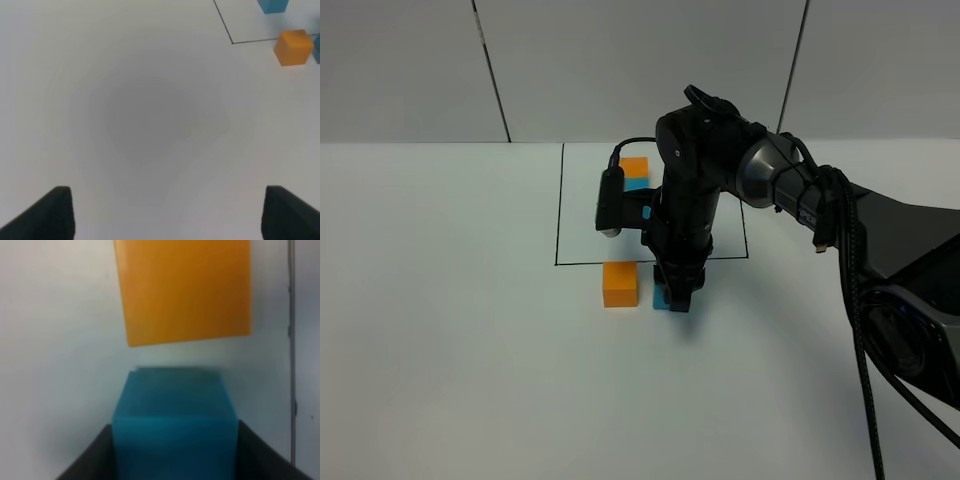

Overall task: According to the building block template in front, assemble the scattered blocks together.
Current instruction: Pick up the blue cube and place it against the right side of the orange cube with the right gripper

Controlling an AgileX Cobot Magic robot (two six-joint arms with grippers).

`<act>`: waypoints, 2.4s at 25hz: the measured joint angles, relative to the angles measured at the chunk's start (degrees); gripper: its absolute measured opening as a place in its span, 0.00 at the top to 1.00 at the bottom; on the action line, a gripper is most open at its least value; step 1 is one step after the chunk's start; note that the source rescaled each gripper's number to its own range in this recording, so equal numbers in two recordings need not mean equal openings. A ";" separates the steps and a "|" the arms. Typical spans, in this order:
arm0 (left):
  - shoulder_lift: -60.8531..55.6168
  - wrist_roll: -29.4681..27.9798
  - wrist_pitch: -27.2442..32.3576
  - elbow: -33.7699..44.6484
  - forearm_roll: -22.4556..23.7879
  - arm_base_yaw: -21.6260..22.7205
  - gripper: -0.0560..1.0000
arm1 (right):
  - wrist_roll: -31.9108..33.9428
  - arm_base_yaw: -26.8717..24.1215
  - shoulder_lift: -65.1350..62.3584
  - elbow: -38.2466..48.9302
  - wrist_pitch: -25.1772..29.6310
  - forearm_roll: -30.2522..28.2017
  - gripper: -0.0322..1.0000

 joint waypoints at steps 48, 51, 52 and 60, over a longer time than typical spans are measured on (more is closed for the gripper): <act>0.00 0.05 0.00 0.00 0.00 0.00 0.27 | -1.84 0.57 1.73 -1.19 -2.08 2.59 0.97; 0.00 0.05 0.00 0.00 0.00 0.00 0.27 | -1.84 0.57 1.77 -1.19 -1.69 2.59 0.97; 0.00 0.05 0.00 0.00 0.00 0.00 0.27 | -1.88 0.57 1.77 -1.19 -1.57 2.59 0.97; 0.00 -0.05 0.00 0.00 0.00 0.00 0.27 | -1.88 0.59 1.67 -1.73 -0.55 2.44 0.97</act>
